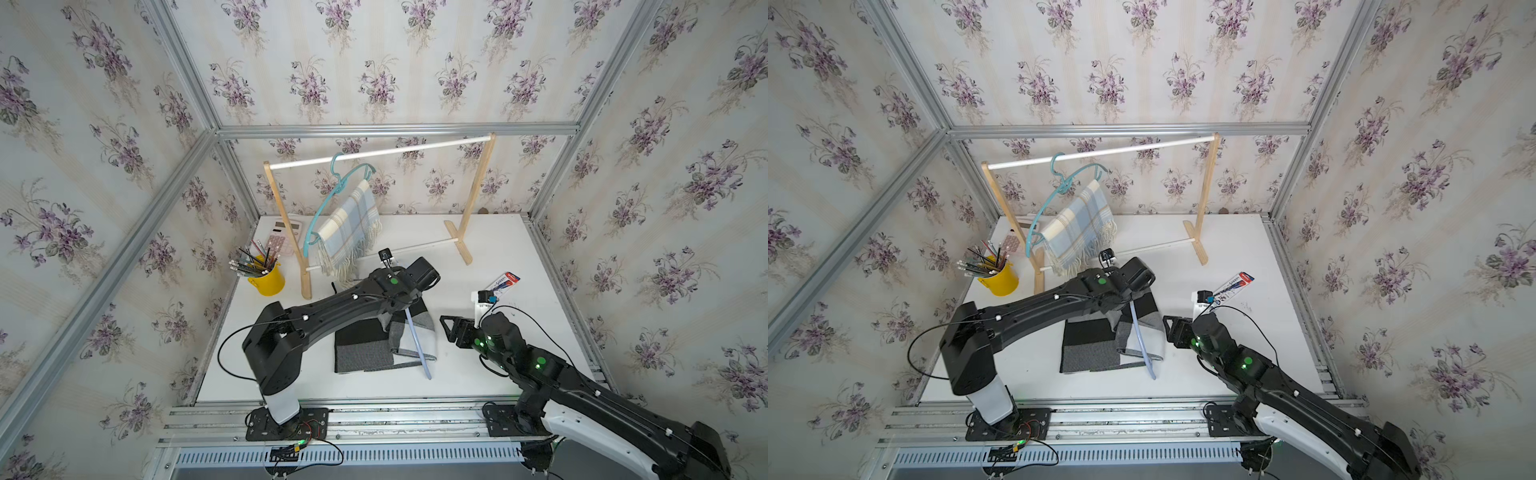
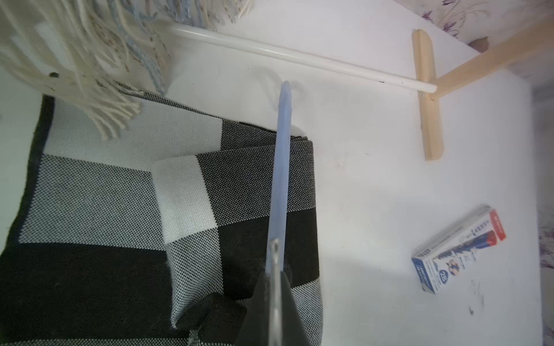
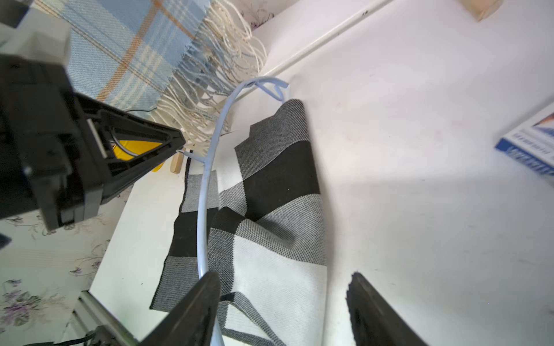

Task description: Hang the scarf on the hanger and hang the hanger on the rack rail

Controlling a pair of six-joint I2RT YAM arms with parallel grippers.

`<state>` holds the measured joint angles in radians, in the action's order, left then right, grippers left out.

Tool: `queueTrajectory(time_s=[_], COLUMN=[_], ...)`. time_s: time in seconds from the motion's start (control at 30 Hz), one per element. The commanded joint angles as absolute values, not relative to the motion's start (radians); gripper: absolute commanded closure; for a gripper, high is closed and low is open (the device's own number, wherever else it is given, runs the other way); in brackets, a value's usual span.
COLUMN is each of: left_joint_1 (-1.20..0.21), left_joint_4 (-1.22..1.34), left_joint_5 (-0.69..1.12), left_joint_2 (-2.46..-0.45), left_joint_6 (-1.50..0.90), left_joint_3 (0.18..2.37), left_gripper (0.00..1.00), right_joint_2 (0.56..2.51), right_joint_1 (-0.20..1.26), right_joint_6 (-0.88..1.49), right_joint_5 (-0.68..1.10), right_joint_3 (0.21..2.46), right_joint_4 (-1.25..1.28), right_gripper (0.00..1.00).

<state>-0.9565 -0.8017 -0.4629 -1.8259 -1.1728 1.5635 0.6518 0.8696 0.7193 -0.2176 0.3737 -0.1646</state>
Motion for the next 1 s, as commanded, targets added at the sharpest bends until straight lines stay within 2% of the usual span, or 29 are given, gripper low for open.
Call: queueTrajectory(time_s=[0.0,0.13,0.27,0.43,0.7,0.97], left_joint_1=[-0.956,-0.956,-0.957,-0.955,-0.954,-0.954], left_joint_4=[-1.081,-1.178,-1.263,-1.335,-1.342,-1.345], left_joint_5=[-0.516,-0.518,-0.523,-0.533,-0.536,-0.537], left_joint_2=[-1.922,-2.025,-2.114,-2.180,-2.194,-2.191], left_joint_6=[-1.225,-1.225,-1.213,-1.210,-1.209,-1.204], left_joint_3=[1.712,1.870,2.013,2.113,2.138,2.144], left_gripper=[1.00,1.00,1.00,1.00,1.00,1.00], right_joint_2=[0.604,0.672,0.854,1.051,1.330,1.428], right_joint_1=[0.959,1.129,1.238,1.244,1.229,1.172], right_joint_6=[0.638,0.604,0.502,0.360,0.264,0.295], right_joint_5=[-0.335,-0.497,-0.625,-0.633,-0.753,-0.745], right_joint_3=[0.365,0.390,0.424,0.442,0.538,0.546], right_joint_4=[-0.263,-0.208,-0.053,0.177,0.314,0.353], right_gripper=[0.29,0.29,0.28,0.28,0.30,0.47])
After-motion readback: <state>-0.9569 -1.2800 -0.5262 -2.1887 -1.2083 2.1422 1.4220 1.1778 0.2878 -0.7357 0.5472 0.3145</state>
